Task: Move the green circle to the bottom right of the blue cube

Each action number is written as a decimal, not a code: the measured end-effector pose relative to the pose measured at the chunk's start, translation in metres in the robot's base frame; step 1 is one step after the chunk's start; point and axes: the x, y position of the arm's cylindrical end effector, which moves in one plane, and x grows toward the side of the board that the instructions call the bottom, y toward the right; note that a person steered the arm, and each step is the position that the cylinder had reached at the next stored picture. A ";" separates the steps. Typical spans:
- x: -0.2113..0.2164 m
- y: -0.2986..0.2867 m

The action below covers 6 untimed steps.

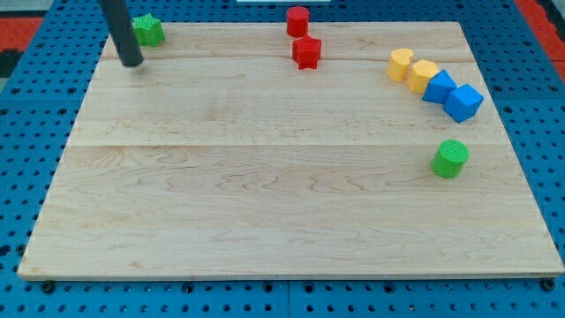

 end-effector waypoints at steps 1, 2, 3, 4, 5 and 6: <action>0.084 0.017; 0.129 0.079; 0.135 0.177; 0.135 0.288; 0.135 0.397; 0.127 0.495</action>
